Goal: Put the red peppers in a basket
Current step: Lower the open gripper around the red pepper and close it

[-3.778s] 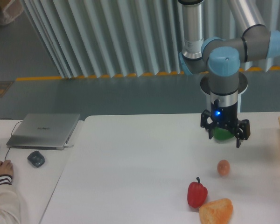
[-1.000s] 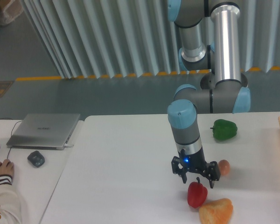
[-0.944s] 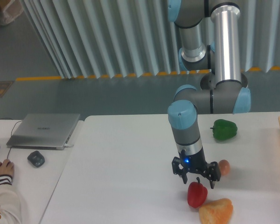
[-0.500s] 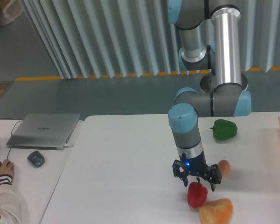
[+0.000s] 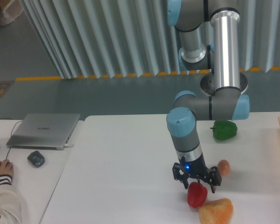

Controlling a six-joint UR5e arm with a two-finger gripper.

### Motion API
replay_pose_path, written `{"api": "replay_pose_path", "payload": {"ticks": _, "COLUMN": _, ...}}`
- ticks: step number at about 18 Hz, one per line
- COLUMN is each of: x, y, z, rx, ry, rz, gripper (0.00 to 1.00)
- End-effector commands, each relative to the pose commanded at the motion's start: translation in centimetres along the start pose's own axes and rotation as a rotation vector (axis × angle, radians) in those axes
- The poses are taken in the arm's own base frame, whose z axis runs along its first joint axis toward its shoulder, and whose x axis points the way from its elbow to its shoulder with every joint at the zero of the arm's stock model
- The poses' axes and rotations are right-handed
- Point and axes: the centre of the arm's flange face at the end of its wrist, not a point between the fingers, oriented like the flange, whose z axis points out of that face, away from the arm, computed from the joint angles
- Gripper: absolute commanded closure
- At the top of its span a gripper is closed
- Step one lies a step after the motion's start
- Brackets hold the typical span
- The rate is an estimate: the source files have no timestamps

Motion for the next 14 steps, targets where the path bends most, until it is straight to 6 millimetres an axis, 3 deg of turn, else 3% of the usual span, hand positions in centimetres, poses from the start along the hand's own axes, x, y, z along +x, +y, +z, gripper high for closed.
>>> {"api": "replay_pose_path", "payload": {"ticks": 1, "x": 0.00, "y": 0.00, "z": 0.00, "rx": 0.000, "ry": 0.000, "rz": 0.000, "gripper": 0.07}}
{"api": "replay_pose_path", "payload": {"ticks": 2, "x": -0.01, "y": 0.02, "z": -0.09, "rx": 0.000, "ry": 0.000, "rz": -0.003, "gripper": 0.24}}
{"api": "replay_pose_path", "payload": {"ticks": 3, "x": -0.03, "y": 0.01, "z": -0.21, "rx": 0.003, "ry": -0.001, "rz": -0.007, "gripper": 0.34}}
{"api": "replay_pose_path", "payload": {"ticks": 5, "x": 0.08, "y": 0.07, "z": -0.04, "rx": -0.002, "ry": -0.002, "rz": -0.004, "gripper": 0.45}}
{"api": "replay_pose_path", "payload": {"ticks": 9, "x": 0.14, "y": 0.22, "z": 0.13, "rx": -0.008, "ry": -0.012, "rz": -0.011, "gripper": 0.51}}
{"api": "replay_pose_path", "payload": {"ticks": 10, "x": 0.06, "y": 0.24, "z": 0.13, "rx": -0.010, "ry": -0.021, "rz": -0.013, "gripper": 0.58}}
{"api": "replay_pose_path", "payload": {"ticks": 14, "x": 0.06, "y": 0.36, "z": -0.47, "rx": -0.002, "ry": -0.017, "rz": 0.000, "gripper": 0.59}}
